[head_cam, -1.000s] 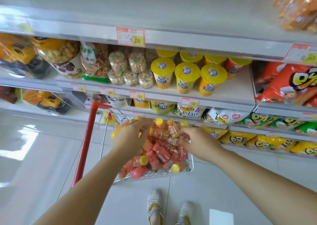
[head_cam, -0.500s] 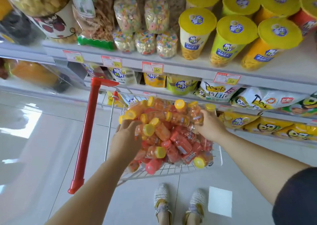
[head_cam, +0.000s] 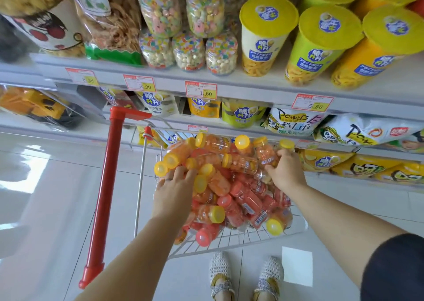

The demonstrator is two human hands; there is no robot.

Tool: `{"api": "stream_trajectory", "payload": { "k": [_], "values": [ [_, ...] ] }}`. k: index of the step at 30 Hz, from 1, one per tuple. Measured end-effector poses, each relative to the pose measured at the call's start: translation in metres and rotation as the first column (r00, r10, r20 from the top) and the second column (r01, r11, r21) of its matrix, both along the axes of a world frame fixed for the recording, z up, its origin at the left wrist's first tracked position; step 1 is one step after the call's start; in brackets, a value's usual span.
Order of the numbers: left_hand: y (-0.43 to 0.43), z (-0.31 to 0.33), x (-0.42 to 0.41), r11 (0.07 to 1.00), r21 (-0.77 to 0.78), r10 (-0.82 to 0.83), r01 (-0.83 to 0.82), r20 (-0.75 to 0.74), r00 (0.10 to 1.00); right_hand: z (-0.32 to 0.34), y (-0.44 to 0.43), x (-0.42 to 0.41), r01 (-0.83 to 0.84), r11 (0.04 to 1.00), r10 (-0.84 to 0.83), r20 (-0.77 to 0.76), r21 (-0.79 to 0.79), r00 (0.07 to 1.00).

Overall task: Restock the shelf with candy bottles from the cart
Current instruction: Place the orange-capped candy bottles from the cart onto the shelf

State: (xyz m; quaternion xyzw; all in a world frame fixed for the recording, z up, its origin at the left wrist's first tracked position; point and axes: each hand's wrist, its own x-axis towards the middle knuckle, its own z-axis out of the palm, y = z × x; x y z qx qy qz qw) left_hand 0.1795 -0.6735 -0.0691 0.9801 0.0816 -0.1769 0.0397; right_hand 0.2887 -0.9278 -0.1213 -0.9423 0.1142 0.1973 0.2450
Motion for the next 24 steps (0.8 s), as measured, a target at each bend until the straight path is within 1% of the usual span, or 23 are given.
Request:
{"api": "stream_trajectory", "payload": {
  "k": [2, 3, 5, 7, 8, 10, 12, 13, 14, 15, 16, 17, 18, 20, 21, 23, 24],
  "values": [
    [0.001, 0.008, -0.001, 1.0, -0.012, 0.002, -0.002, 0.033, 0.999, -0.001, 0.001, 0.0, -0.024, 0.996, 0.025, 0.016, -0.087, 1.0],
    [0.001, 0.015, -0.002, 0.999, -0.034, 0.012, -0.01, 0.054, 0.998, -0.002, 0.002, -0.001, -0.067, 0.984, 0.071, 0.02, -0.163, 0.997],
    [-0.005, 0.027, -0.006, 0.993, -0.104, 0.061, -0.05, 0.098, 0.993, -0.004, 0.002, 0.0, -0.186, 0.923, 0.205, 0.021, -0.337, 0.979],
    [-0.016, 0.034, -0.009, 0.978, -0.185, 0.128, -0.101, 0.141, 0.982, -0.004, 0.002, 0.005, -0.262, 0.862, 0.283, -0.019, -0.435, 0.959],
    [-0.024, 0.035, -0.011, 0.968, -0.222, 0.155, -0.118, 0.158, 0.975, -0.003, 0.001, 0.008, -0.278, 0.854, 0.287, -0.047, -0.439, 0.957],
    [-0.042, 0.039, -0.013, 0.929, -0.332, 0.226, -0.164, 0.156, 0.962, 0.0, -0.001, 0.011, -0.273, 0.872, 0.274, -0.058, -0.407, 0.96],
    [-0.059, 0.046, -0.014, 0.855, -0.459, 0.332, -0.241, 0.128, 0.935, 0.007, -0.003, 0.008, -0.268, 0.904, 0.274, -0.03, -0.334, 0.961],
    [-0.065, 0.049, -0.015, 0.806, -0.521, 0.39, -0.283, 0.107, 0.914, 0.011, -0.005, 0.004, -0.263, 0.926, 0.27, -0.01, -0.27, 0.963],
    [-0.071, 0.055, -0.016, 0.742, -0.59, 0.446, -0.317, 0.082, 0.891, 0.02, -0.008, -0.001, -0.236, 0.957, 0.241, 0.01, -0.168, 0.97],
    [-0.076, 0.061, -0.017, 0.681, -0.652, 0.489, -0.333, 0.067, 0.869, 0.03, -0.011, -0.006, -0.198, 0.98, 0.198, 0.001, -0.033, 0.98],
    [-0.079, 0.069, -0.018, 0.611, -0.715, 0.525, -0.339, 0.045, 0.85, 0.044, -0.015, -0.011, -0.15, 0.982, 0.153, -0.019, 0.119, 0.988],
    [-0.084, 0.078, -0.019, 0.526, -0.775, 0.564, -0.35, 0.01, 0.826, 0.061, -0.018, -0.017, -0.12, 0.959, 0.133, -0.031, 0.255, 0.991],
    [-0.088, 0.09, -0.018, 0.442, -0.822, 0.592, -0.36, -0.034, 0.805, 0.081, -0.022, -0.022, -0.111, 0.929, 0.132, -0.038, 0.353, 0.99],
    [-0.095, 0.117, -0.016, 0.286, -0.874, 0.607, -0.393, -0.152, 0.78, 0.126, -0.032, -0.033, -0.107, 0.875, 0.142, -0.039, 0.472, 0.989],
    [-0.099, 0.132, -0.014, 0.19, -0.891, 0.595, -0.413, -0.23, 0.77, 0.149, -0.037, -0.037, -0.101, 0.857, 0.137, -0.035, 0.505, 0.99],
    [-0.108, 0.163, -0.009, 0.003, -0.894, 0.517, -0.448, -0.382, 0.766, 0.196, -0.05, -0.041, -0.106, 0.836, 0.129, -0.005, 0.538, 0.992],
    [-0.113, 0.179, -0.007, -0.057, -0.895, 0.458, -0.443, -0.418, 0.784, 0.218, -0.057, -0.041, -0.111, 0.825, 0.124, 0.014, 0.553, 0.992]
  ]
}}
